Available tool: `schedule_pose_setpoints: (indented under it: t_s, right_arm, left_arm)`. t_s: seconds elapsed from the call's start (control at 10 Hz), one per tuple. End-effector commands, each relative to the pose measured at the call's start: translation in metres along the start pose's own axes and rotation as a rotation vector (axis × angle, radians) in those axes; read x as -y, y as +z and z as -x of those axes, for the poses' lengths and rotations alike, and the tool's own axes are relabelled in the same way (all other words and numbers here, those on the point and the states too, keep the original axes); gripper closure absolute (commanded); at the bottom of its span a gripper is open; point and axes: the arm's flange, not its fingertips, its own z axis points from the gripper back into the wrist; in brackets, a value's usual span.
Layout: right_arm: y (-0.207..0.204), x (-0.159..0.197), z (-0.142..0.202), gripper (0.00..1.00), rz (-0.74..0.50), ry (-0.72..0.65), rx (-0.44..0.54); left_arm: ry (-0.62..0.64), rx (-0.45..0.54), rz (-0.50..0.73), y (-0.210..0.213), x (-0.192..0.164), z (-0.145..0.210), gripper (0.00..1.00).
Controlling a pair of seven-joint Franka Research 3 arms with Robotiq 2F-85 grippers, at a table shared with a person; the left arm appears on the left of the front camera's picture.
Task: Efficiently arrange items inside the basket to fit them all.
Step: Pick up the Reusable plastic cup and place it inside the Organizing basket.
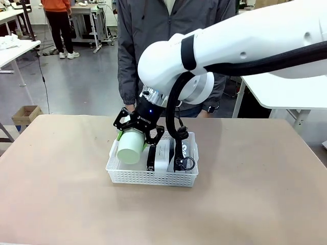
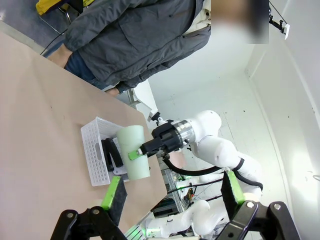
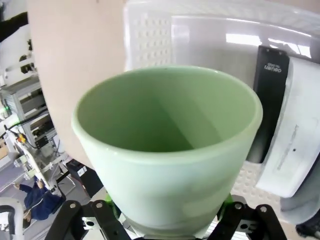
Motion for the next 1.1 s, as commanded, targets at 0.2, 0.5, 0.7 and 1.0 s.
schedule_pose_setpoints:
  t_s: [0.2, 0.5, 0.7, 1.0]
  right_arm:
    - [-0.027, -0.005, -0.015, 0.16, 0.088, -0.028, -0.010]
    - [-0.043, -0.008, -0.021, 0.16, 0.114, -0.025, -0.011]
    - [-0.044, -0.008, -0.024, 0.16, 0.085, -0.030, -0.009]
    - [-0.044, -0.006, -0.025, 0.16, 0.040, -0.044, 0.028]
  left_arm:
    - [0.005, 0.016, 0.021, -0.002, 0.004, -0.001, 0.00]
    - [0.005, 0.016, 0.021, -0.002, 0.004, -0.001, 0.00]
    - [0.005, 0.016, 0.021, -0.002, 0.004, -0.001, 0.00]
    - [0.005, 0.016, 0.021, -0.002, 0.004, -0.001, 0.00]
